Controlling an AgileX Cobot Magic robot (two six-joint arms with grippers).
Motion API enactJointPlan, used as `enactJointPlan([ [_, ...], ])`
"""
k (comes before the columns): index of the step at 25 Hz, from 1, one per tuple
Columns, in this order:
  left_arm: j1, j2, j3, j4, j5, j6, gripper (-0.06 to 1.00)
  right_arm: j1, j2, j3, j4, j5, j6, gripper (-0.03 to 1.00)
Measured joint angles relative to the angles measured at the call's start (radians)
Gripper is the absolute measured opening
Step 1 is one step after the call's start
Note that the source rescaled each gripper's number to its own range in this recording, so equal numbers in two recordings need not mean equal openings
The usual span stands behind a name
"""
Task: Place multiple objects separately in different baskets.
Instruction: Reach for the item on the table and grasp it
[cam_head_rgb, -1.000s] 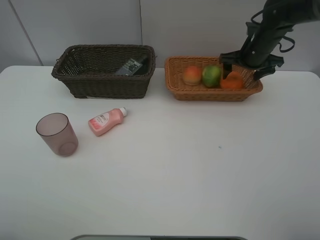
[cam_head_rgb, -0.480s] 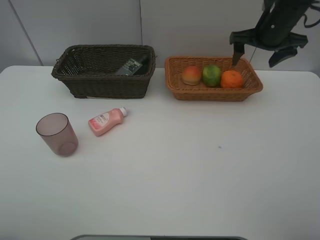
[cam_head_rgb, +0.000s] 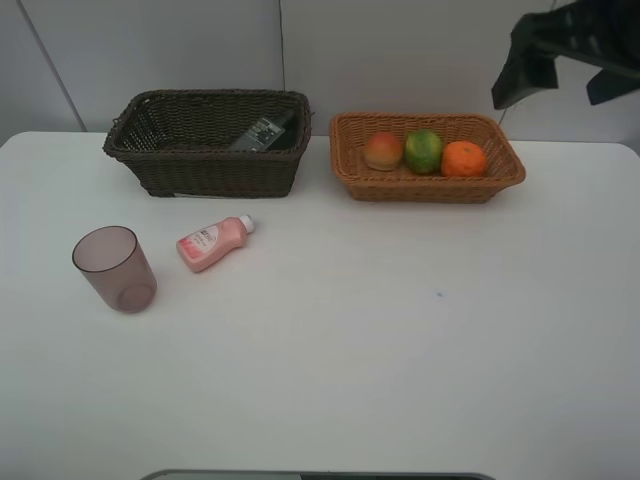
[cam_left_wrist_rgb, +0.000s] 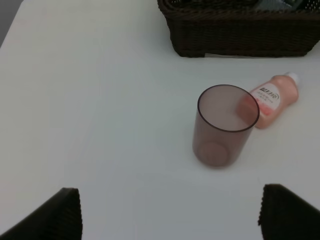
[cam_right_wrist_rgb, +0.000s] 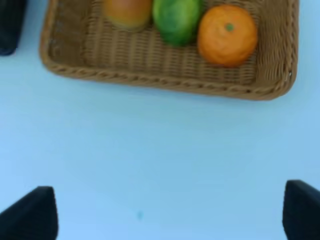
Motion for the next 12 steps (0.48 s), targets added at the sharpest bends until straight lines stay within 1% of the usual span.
enactJointPlan([
  [5, 0.000, 0.000, 0.000, 0.000, 0.000, 0.000, 0.92, 0.049, -0.304, 0.192, 0.001, 0.019, 0.000, 1.00],
  [8, 0.000, 0.000, 0.000, 0.000, 0.000, 0.000, 0.92, 0.063, -0.469, 0.239, 0.010, 0.072, 0.000, 1.00],
  [12, 0.000, 0.000, 0.000, 0.000, 0.000, 0.000, 0.92, 0.067, -0.641, 0.244, 0.027, 0.175, -0.024, 1.00],
])
